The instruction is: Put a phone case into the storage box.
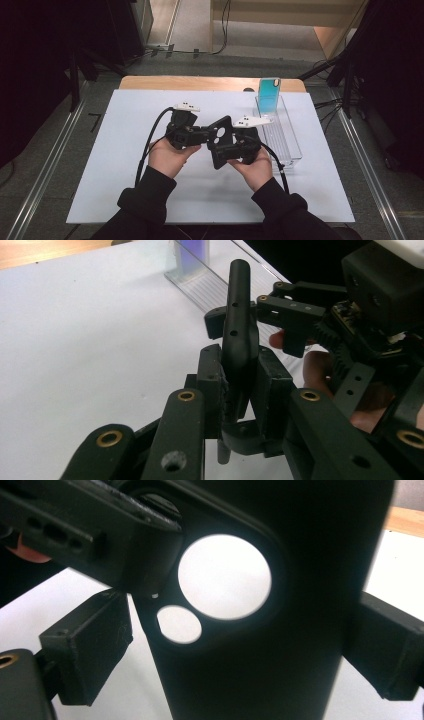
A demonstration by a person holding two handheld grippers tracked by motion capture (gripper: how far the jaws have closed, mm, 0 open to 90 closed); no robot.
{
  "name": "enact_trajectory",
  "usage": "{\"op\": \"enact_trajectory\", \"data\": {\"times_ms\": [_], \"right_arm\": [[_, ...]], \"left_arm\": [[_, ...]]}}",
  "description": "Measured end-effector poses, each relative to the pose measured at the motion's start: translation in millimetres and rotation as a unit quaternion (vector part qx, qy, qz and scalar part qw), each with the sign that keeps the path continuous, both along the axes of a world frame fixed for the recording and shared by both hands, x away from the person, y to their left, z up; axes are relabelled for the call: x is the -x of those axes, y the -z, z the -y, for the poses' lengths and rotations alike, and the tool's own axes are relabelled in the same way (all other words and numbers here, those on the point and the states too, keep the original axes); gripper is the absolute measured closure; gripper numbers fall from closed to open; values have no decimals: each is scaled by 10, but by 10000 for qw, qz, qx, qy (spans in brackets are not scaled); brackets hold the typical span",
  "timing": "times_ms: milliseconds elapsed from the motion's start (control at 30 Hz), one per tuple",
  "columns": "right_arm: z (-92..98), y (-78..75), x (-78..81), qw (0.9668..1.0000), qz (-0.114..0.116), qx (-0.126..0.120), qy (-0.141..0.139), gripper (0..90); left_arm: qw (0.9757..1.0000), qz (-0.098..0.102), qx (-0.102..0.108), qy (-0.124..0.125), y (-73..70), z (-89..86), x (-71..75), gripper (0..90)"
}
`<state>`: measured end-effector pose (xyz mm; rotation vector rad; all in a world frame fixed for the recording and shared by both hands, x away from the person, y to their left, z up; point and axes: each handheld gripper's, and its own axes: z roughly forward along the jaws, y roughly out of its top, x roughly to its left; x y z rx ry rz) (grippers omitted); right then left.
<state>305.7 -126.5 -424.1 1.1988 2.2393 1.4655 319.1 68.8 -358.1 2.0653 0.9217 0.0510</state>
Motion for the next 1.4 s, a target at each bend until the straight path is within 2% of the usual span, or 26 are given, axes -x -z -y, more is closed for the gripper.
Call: {"op": "enact_trajectory", "data": {"times_ms": [67,133,267,333,367,433,567,633,667,767,867,933,1033,1133,1300,1400], "right_arm": [[-6,7,0,10000,-38,66,54,105],[-2,7,7,9999,15,110,75,109],[12,-12,19,9999,58,63,54,123],[22,-17,17,10000,58,31,68,125],[28,-15,13,10000,49,16,73,125],[53,-3,-10,10000,-3,43,47,125],[121,27,-65,9999,-82,75,84,125],[168,17,-85,9999,-80,35,99,125],[186,10,-94,9999,-72,1,79,125],[260,-30,-122,9999,-127,-27,-75,125],[328,-72,-125,9998,-82,-31,-202,125],[382,-110,-131,9993,-96,-62,-365,125],[446,-170,-135,9981,-143,-38,-603,124],[511,-227,-124,9974,-126,-27,-711,124],[593,-306,-104,9964,-38,47,-841,124],[653,-343,-100,9968,-50,4,-800,124]], "left_arm": [[10000,22,-6,-2,-1,13,11,771],[10000,33,-15,19,-2,17,15,770],[9999,78,131,50,-25,-1,21,758],[9997,119,188,78,-56,-16,24,673],[9997,178,99,96,-88,-28,30,636],[9997,233,61,96,-133,-58,39,597],[9996,115,186,168,-175,-136,35,512],[9996,80,168,223,-184,-171,36,486],[9994,134,161,258,-182,-194,41,464],[9989,125,132,433,-165,-249,49,398],[9973,185,152,701,-106,-317,76,361],[9967,249,160,755,-55,-356,86,320],[9959,182,206,862,29,-401,89,319],[9939,145,192,1074,137,-446,103,319],[9941,166,-94,1071,331,-535,143,319],[9940,119,-127,1077,451,-609,180,319]]}}
